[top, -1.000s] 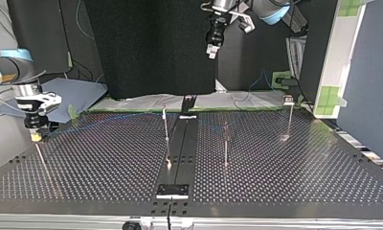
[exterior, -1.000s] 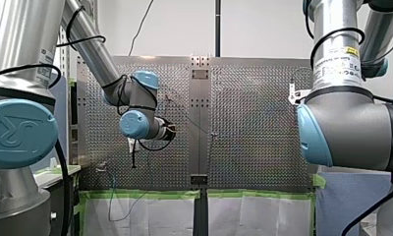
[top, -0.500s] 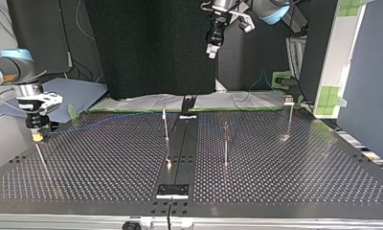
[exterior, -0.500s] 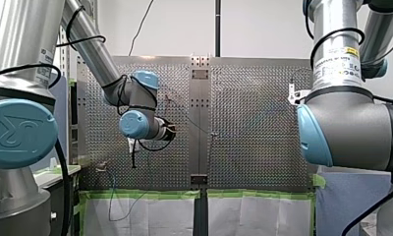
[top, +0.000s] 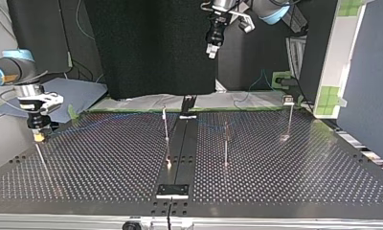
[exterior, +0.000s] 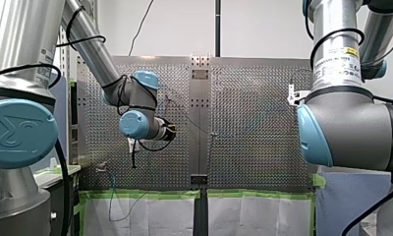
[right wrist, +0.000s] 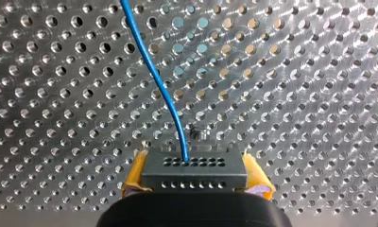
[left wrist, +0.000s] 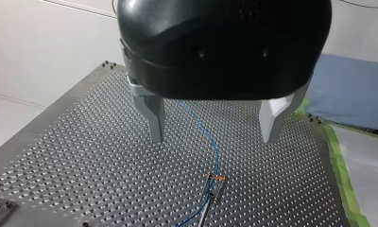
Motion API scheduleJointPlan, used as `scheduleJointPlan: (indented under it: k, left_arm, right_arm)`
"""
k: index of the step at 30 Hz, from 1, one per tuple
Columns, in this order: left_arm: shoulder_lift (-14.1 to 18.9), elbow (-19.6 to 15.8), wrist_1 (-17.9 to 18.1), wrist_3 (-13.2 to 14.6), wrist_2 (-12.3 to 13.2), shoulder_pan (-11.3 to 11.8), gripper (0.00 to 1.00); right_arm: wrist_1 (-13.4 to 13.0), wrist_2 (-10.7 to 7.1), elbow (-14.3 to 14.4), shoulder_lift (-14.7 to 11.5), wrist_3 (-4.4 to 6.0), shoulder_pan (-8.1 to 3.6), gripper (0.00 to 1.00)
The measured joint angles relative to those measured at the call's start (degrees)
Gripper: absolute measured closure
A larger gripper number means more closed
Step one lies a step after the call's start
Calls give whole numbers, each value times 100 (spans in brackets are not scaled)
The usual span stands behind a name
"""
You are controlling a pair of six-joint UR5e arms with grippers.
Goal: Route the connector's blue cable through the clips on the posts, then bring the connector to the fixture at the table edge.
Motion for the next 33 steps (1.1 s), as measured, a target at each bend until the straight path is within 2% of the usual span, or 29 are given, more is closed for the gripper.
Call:
scheduleJointPlan:
  k: [7,15,33]
  left_arm:
    - [2,-2,0,-4,6,7,2]
    - [1,2,0,-5,7,8,2]
    - [1,6,0,-13,-9,9,2]
  right_arm:
    - [-40,-25,-2,8,34,6,100]
    - [-184,-68,-3,29,169,-6,100]
    - [-237,-105,-45,67,234,-1,100]
